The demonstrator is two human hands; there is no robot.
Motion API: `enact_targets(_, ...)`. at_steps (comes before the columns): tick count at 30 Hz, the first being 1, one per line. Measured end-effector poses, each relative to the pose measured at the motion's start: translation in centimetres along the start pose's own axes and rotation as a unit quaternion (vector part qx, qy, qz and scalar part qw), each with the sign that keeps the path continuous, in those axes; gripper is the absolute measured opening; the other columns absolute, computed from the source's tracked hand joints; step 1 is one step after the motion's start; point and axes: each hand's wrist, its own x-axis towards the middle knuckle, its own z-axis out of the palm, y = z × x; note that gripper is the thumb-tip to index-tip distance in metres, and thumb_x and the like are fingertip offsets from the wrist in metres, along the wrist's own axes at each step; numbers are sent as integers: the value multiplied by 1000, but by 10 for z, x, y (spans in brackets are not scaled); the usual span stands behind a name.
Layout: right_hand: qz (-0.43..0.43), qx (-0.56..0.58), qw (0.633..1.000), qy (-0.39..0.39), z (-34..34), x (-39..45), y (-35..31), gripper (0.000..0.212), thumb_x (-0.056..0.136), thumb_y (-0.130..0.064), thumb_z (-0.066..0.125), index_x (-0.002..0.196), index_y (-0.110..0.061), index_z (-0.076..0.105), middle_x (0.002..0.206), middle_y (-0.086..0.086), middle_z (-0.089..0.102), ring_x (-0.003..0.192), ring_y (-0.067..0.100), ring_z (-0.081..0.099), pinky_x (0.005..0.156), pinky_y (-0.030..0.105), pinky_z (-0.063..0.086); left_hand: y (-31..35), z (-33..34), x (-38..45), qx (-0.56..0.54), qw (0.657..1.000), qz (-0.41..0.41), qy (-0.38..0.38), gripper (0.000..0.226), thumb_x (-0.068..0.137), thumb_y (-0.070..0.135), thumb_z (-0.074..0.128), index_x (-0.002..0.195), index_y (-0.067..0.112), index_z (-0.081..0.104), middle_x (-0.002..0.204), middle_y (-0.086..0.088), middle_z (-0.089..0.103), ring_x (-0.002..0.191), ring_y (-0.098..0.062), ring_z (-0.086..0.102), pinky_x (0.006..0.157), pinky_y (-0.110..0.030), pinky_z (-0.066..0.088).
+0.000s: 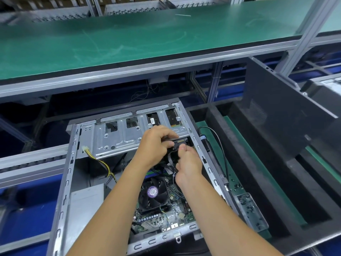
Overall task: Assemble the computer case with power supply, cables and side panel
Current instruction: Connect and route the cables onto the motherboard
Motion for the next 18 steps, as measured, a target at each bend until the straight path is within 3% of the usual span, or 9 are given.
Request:
enact_targets(4,8,6,1000,-3,1,1,-1,25,105,-21,49,128,-18,57,127,7,58,115,20,52,94,32,35,0,2,1,5,1000,-1,16,15,82,9,73,91,21,74,87,16,64,88,-3,57,77,-10,40)
enact_targets(5,11,11,1000,-9,1,3,-1,21,105,-21,48,124,-19,58,123,8,59,113,20,54,94,32,35,1,3,1,4,1000,-3,21,15,81,9,74,89,22,74,86,16,64,87,-4,57,76,-11,41)
enact_targets(7,26,25,999,-20,2,3,0,16,106,-22,47,118,-19,58,96,3,58,85,13,53,91,31,39,2,6,1,1,1000,-6,24,15,80,9,75,87,22,73,84,15,64,85,-4,58,75,-13,42)
enact_targets(10,45,31,998,-22,2,6,2,15,106,-25,46,110,-21,59,57,-7,38,51,9,28,90,36,50,1,6,3,-7,1000,-9,27,15,79,9,75,84,23,73,83,14,64,82,-2,58,72,-13,43)
enact_targets(11,45,35,998,-25,1,7,2,15,106,-25,45,106,-20,60,50,-8,29,46,9,22,79,33,53,1,6,3,-9,999,-11,30,15,79,9,76,83,23,73,81,15,64,80,-1,57,71,-12,43)
enact_targets(13,45,56,997,-31,1,8,3,17,107,-23,44,102,-18,60,43,-9,21,37,7,16,43,22,34,1,6,4,-15,999,-14,30,15,78,9,76,83,23,73,80,16,63,79,1,57,70,-10,42)
enact_targets(15,48,83,995,-35,2,10,4,19,107,-21,44,95,-17,58,40,-9,20,34,7,14,35,19,20,-1,6,5,-21,999,-16,26,15,78,9,77,83,23,73,81,15,64,79,1,58,71,-11,42)
enact_targets(18,54,112,991,-39,5,11,4,23,107,-21,42,87,-16,51,39,-9,20,33,7,13,33,19,18,-2,5,6,-33,999,-21,17,15,78,10,78,83,24,74,82,14,65,81,-2,60,73,-16,44)
